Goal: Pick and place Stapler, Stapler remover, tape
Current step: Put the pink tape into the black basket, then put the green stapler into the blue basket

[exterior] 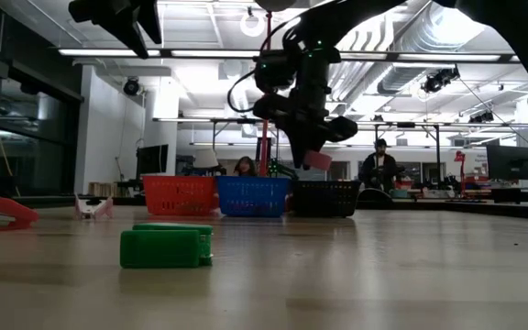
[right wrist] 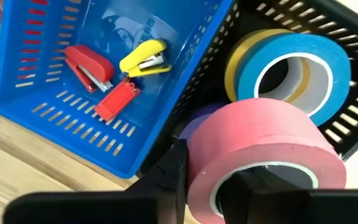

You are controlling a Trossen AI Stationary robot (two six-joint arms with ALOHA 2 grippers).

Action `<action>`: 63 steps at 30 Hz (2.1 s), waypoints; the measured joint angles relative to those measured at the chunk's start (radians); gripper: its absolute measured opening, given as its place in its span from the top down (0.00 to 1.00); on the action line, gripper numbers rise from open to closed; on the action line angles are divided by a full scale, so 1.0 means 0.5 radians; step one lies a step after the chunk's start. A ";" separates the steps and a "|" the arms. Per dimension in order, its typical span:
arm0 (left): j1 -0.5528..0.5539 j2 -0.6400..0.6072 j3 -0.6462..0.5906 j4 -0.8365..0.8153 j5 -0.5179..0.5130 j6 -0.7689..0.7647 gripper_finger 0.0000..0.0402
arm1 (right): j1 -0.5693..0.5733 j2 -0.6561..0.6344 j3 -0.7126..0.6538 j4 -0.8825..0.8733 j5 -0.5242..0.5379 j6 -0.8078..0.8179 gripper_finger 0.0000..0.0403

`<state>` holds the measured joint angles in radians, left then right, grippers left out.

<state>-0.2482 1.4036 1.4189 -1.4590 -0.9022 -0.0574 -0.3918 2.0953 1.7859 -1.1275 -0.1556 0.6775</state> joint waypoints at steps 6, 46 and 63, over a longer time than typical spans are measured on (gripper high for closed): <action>0.000 0.000 0.000 -0.003 0.015 0.000 0.36 | 0.004 0.000 0.000 0.000 0.013 -0.001 0.77; -0.001 0.000 0.000 -0.005 0.058 -0.007 0.36 | 0.026 0.000 -0.001 -0.174 0.171 -0.175 0.51; 0.000 -0.031 -0.002 -0.029 0.162 -0.025 0.36 | 0.008 -0.185 -0.002 -0.173 0.156 -0.186 0.45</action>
<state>-0.2481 1.3883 1.4178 -1.4732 -0.8211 -0.0700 -0.3878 2.0026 1.7847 -1.2140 -0.0778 0.5847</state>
